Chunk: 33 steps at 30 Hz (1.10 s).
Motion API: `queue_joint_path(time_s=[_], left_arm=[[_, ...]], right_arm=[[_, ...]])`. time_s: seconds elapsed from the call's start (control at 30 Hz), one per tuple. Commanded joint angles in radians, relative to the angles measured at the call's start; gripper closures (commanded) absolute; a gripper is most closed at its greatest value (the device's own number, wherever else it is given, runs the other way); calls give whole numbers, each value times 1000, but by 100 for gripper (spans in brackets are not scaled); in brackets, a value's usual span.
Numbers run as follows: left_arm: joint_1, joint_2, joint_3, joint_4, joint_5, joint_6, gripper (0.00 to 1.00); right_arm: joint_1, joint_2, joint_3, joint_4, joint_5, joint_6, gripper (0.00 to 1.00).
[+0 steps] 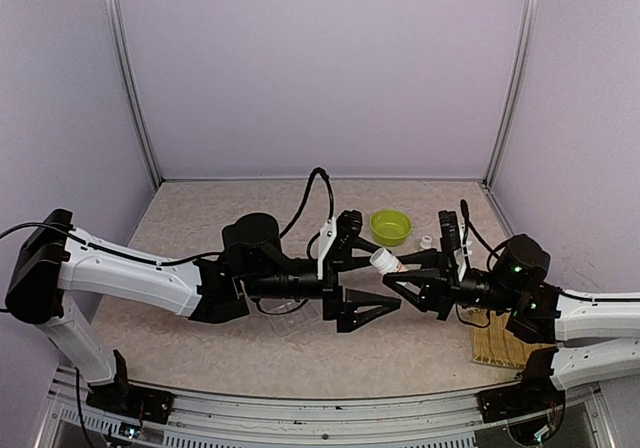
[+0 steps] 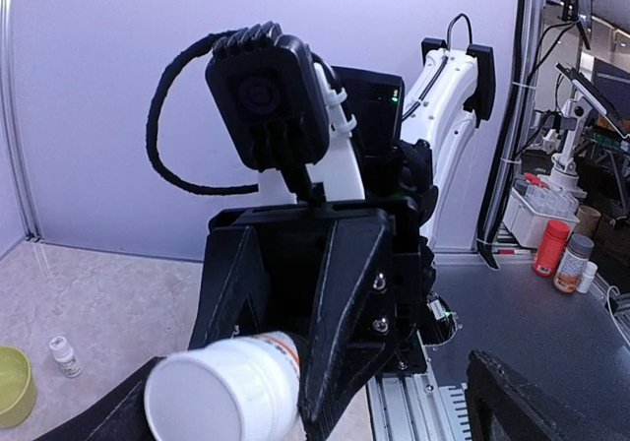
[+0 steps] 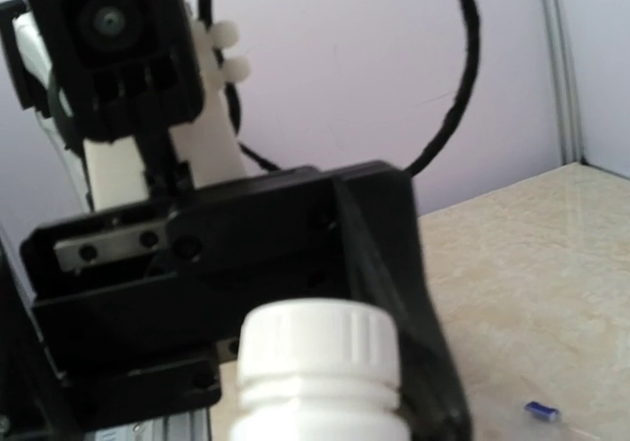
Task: Sort the pills into containers
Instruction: Unscrew the lid of the pill bottle from the pill bottle.
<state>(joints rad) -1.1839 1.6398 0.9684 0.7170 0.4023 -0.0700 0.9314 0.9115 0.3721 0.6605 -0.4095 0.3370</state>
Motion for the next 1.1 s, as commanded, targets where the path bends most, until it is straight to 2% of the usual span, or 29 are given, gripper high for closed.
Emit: queue_joint_path(time_s=[0.0,0.27,0.73,1.07], left_arm=[[9,-36,-10,44,30,-16,1],[6,14,35,43,73,-25,1],[9,-4,5,34,60,-5,1],[11,0,6,18,30,-10,1]], right_arm=[[1,56,1,70,-87,16,100],[1,119,23,100,-94,28,100],[1,18,-14,41,61,-3,100],[1,3,-18,44,5,-11,100]])
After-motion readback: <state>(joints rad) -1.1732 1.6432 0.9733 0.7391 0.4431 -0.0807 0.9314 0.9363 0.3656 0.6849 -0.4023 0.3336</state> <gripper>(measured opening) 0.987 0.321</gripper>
